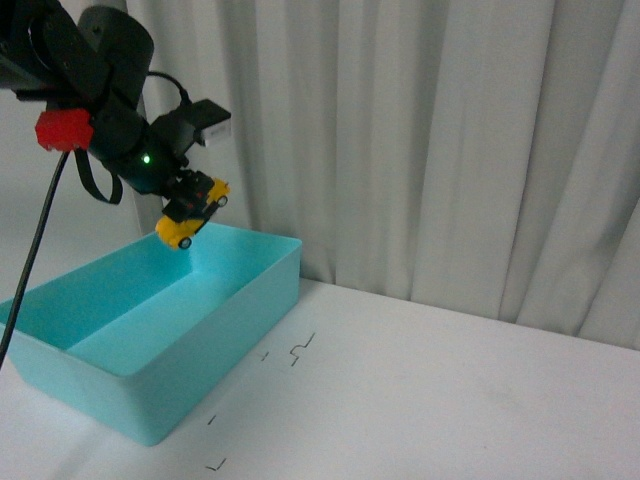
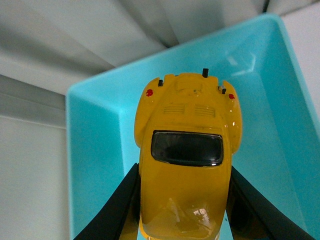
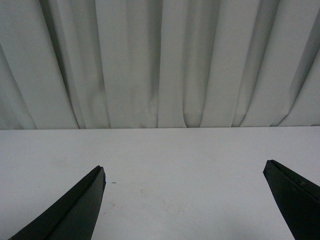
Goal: Wind up and store yellow beetle toy
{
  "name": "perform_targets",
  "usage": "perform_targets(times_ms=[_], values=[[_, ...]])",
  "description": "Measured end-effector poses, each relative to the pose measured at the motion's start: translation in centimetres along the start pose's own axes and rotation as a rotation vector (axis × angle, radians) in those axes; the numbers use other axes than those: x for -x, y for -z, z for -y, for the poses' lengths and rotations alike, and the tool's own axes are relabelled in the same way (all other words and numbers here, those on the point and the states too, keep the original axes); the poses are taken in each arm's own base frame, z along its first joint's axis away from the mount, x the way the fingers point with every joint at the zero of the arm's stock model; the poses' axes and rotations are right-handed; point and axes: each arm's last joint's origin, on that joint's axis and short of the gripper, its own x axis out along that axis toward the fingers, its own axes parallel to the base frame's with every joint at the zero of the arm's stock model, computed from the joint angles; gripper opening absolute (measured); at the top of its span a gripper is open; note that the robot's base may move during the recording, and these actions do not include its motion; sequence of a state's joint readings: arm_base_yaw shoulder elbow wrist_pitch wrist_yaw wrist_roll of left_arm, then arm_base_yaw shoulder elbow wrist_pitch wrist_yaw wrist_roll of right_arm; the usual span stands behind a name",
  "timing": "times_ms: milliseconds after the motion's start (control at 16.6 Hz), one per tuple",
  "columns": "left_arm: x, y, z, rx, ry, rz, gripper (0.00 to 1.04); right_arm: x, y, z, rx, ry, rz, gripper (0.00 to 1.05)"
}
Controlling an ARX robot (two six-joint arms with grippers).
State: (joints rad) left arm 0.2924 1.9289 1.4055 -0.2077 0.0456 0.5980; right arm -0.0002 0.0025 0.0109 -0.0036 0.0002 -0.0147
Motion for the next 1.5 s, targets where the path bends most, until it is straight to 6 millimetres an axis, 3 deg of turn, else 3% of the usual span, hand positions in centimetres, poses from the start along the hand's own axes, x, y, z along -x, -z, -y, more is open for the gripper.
perform_targets(times_ms=[120, 241, 662, 782, 1083, 1203, 1324, 1504], values=[[-2.3, 1.3, 0.8, 0.026, -0.033, -0.067, 0.41, 0.0, 0.0, 0.0, 0.000, 0.000, 0.000, 0.98], [-6.7, 4.9, 2.0, 0.082, -0.078, -0.205, 0.41, 0.0, 0.0, 0.0, 0.000, 0.000, 0.000, 0.98], [-9.7, 7.4, 2.2, 0.074, -0.185, -0.262, 0.41, 0.0, 0.0, 0.0, 0.000, 0.000, 0.000, 0.98], [-9.8, 7.6, 2.3, 0.078, -0.176, -0.273, 0.44, 0.0, 0.0, 0.0, 0.000, 0.000, 0.000, 0.98], [-9.7, 7.8, 2.6, 0.108, -0.119, -0.274, 0.83, 0.0, 0.0, 0.0, 0.000, 0.000, 0.000, 0.98], [-8.6, 7.2, 2.4, 0.130, -0.098, -0.244, 1.00, 0.0, 0.0, 0.0, 0.000, 0.000, 0.000, 0.98], [-6.8, 5.9, 1.7, 0.144, -0.101, -0.183, 0.98, 0.0, 0.0, 0.0, 0.000, 0.000, 0.000, 0.98], [-2.2, 3.1, 0.3, 0.166, -0.128, -0.027, 0.98, 0.0, 0.0, 0.0, 0.000, 0.000, 0.000, 0.98]])
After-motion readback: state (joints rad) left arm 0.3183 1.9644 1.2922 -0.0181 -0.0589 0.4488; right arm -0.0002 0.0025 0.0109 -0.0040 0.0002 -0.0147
